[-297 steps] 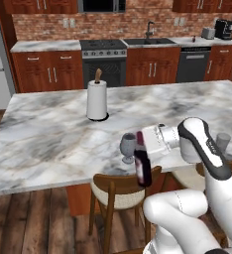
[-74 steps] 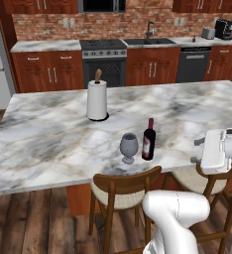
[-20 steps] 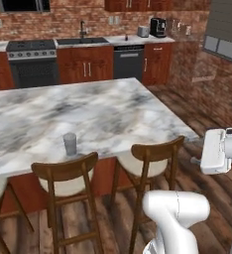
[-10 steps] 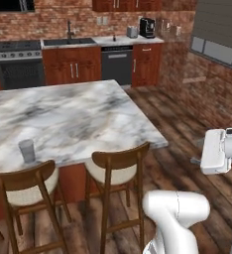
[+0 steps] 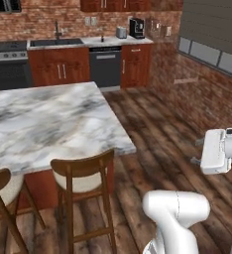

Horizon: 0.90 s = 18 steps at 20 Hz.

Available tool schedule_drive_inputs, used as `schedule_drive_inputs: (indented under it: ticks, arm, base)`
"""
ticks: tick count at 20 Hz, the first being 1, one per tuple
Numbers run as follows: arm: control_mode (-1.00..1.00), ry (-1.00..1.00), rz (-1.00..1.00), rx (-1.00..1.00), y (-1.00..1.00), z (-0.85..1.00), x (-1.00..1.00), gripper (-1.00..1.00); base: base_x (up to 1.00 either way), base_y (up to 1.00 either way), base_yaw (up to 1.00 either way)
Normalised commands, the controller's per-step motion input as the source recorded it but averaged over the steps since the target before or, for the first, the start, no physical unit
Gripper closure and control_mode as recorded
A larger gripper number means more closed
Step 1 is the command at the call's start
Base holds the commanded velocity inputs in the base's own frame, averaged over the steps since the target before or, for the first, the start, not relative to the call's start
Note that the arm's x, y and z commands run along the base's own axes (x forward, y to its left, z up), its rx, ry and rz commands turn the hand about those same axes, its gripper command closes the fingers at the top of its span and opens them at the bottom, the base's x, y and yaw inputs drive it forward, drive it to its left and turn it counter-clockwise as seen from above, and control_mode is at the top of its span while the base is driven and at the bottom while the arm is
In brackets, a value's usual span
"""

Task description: There is a wine glass and glass cup on the dining counter. Place the wine bottle next to the wine glass and the juice bottle next to the glass cup.

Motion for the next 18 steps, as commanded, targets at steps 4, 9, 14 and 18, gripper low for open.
schedule_drive_inputs:
  ticks: [4, 9, 14, 18]
  arm:
    - [1.00, 0.00, 0.00, 0.00, 0.00, 0.00, 0.00, -1.00]
    - [1.00, 0.00, 0.00, 0.00, 0.00, 0.00, 0.00, -1.00]
    - [1.00, 0.00, 0.00, 0.00, 0.00, 0.00, 0.00, -1.00]
    - [1.00, 0.00, 0.00, 0.00, 0.00, 0.00, 0.00, -1.00]
  base:
    - [0.20, -0.66, 0.00]
    - [0.34, -0.58, 0.00]
    - [0.56, -0.43, 0.00]
    - [0.76, -0.28, 0.00]
